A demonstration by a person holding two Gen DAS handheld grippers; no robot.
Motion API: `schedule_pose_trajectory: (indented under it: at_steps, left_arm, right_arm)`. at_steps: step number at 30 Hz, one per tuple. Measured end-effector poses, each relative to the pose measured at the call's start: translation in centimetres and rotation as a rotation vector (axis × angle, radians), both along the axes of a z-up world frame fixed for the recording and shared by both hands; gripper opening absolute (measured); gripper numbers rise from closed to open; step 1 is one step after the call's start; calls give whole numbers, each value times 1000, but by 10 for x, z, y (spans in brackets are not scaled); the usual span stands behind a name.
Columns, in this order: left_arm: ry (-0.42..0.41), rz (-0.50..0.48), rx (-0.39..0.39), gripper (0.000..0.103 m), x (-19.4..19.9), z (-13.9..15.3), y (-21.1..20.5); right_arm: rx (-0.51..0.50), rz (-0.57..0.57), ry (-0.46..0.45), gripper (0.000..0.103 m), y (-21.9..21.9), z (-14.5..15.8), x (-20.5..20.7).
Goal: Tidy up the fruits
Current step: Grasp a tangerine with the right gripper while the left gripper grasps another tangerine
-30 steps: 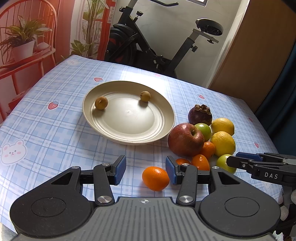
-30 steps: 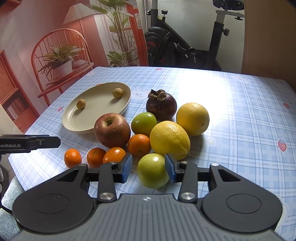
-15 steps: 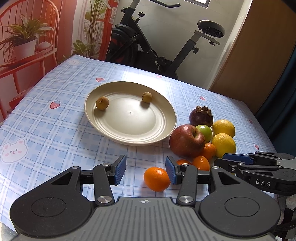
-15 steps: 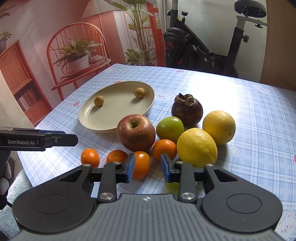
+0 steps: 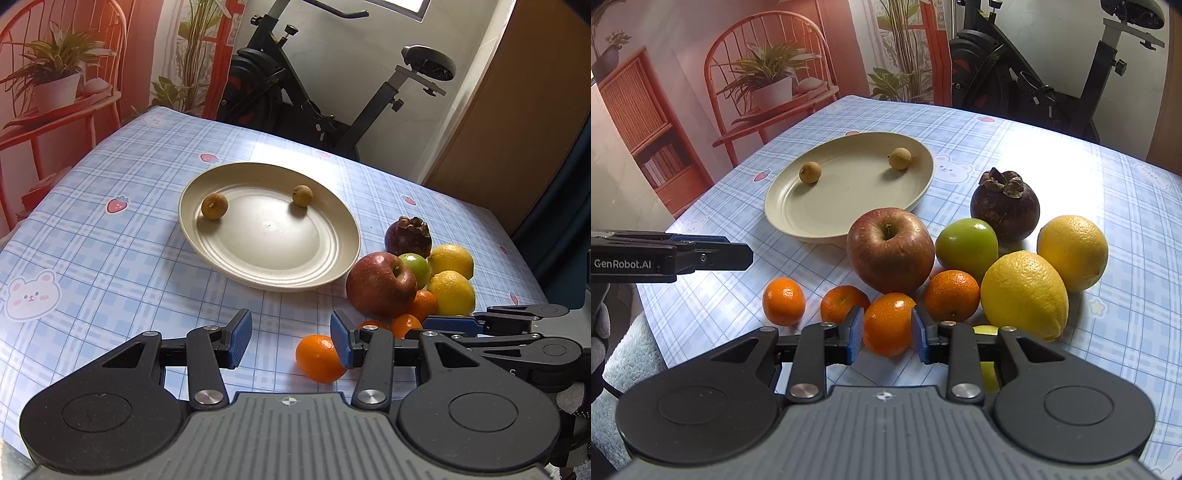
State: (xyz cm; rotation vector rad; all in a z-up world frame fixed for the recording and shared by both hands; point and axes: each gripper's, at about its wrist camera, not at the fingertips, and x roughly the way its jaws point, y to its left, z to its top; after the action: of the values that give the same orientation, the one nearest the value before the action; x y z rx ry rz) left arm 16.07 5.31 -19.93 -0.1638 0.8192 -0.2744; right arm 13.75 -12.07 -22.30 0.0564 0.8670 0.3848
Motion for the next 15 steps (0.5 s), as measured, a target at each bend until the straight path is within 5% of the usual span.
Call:
schedule_pose_trajectory:
  at_steps: [8,15]
  left_arm:
    - [4,1,-2,49,0,0,1]
    - [11,-3,-1,49,1,-1,1]
  right_arm:
    - [1,14,57,41,2,-5,12]
    - [9,73,78,39,6,-4,4]
